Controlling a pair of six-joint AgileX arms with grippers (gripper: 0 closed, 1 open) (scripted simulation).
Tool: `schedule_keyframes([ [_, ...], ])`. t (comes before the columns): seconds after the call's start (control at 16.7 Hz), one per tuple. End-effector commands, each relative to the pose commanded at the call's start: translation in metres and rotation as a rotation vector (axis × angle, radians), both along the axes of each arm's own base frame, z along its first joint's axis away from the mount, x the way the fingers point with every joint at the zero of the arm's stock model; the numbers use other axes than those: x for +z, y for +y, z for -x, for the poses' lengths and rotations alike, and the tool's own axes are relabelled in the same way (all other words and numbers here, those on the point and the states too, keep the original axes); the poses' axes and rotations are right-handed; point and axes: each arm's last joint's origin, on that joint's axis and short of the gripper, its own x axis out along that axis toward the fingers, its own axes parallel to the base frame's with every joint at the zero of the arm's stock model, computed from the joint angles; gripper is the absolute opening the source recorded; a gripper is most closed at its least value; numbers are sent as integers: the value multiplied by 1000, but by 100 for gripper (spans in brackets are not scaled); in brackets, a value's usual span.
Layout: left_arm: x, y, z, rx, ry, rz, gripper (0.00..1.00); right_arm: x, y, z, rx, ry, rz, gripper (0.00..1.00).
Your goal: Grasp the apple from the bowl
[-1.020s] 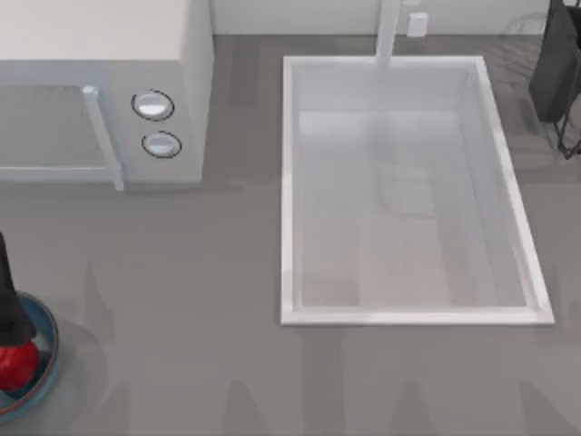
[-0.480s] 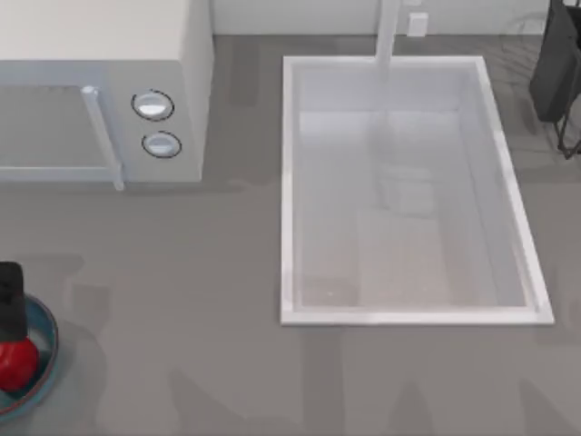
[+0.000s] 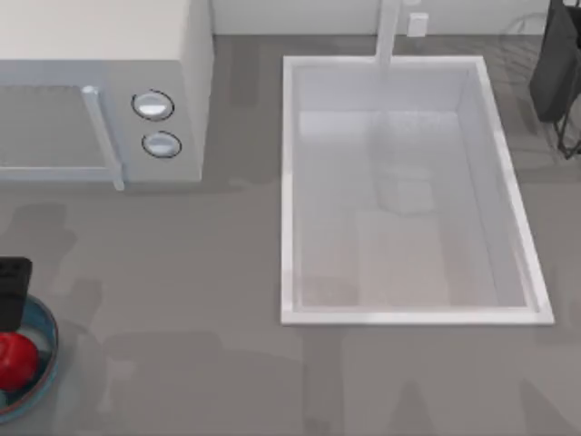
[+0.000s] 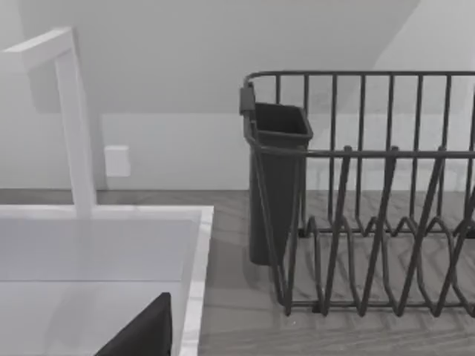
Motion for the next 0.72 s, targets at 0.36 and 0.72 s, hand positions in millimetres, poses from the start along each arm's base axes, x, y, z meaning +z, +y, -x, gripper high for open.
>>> schedule_keyframes([
  [0.36, -7, 5, -21, -2, 173, 15, 100, 0, 0, 0, 0, 0, 0, 100],
  [0.72, -17, 4, -22, -6, 177, 15, 100, 0, 0, 0, 0, 0, 0, 100],
])
